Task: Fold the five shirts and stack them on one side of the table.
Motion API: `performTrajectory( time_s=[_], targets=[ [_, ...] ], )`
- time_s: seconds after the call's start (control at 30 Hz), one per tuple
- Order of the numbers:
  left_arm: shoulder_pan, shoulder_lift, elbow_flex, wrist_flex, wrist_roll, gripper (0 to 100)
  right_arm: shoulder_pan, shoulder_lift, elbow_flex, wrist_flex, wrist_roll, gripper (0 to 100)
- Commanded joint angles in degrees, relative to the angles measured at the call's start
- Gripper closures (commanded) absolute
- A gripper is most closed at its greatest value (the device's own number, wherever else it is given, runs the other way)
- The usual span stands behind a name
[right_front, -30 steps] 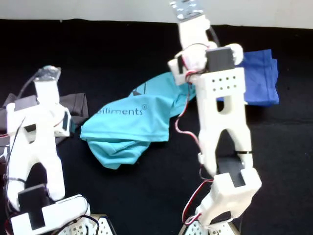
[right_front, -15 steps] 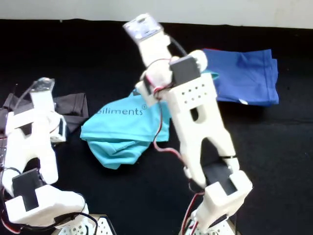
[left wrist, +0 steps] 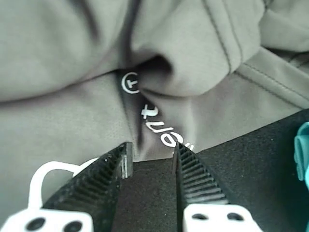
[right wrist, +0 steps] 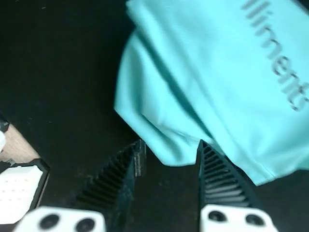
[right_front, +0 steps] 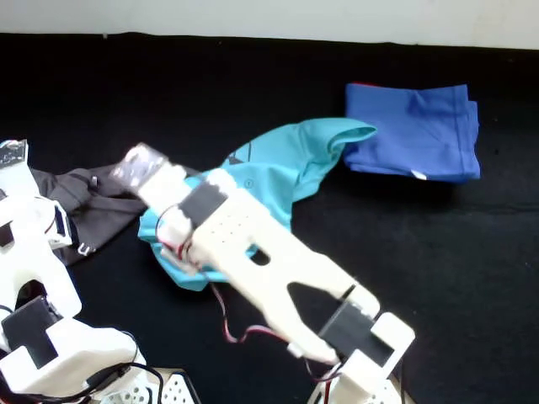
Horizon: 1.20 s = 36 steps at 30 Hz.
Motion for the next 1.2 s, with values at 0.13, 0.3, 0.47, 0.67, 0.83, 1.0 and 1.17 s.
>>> performTrajectory(
  time_s=[0.13,0.3,0.47,0.67,0.83,1.0,1.17],
  targets=[
    [-0.22,-0.13,-1.63,-0.88,-0.62,85,-6.64,-2.24,7.78,-6.73,-4.04,82.4],
    [-0.04,-0.13,-1.54,-0.88,-0.62,85,-4.18,0.40,9.89,-9.27,-3.87,79.9],
    [-0.22,-0.13,-1.54,-0.70,-0.62,85,-1.45,8.84,8.48,-9.63,-3.96,75.8],
    [-0.31,-0.13,-1.54,-0.62,-0.62,85,0.40,16.22,0.40,-9.27,-3.87,77.0],
    [-0.31,-0.13,-1.45,-0.62,-0.62,85,5.14,19.47,-2.24,-9.19,-3.87,95.9],
    [0.57,-0.13,-1.45,-0.62,-0.62,85,12.62,19.21,-2.77,-6.29,-1.93,99.4],
    [3.82,-0.13,-1.36,-0.62,-0.62,85,18.33,12.44,-2.68,-1.10,2.29,99.3]
  ],
)
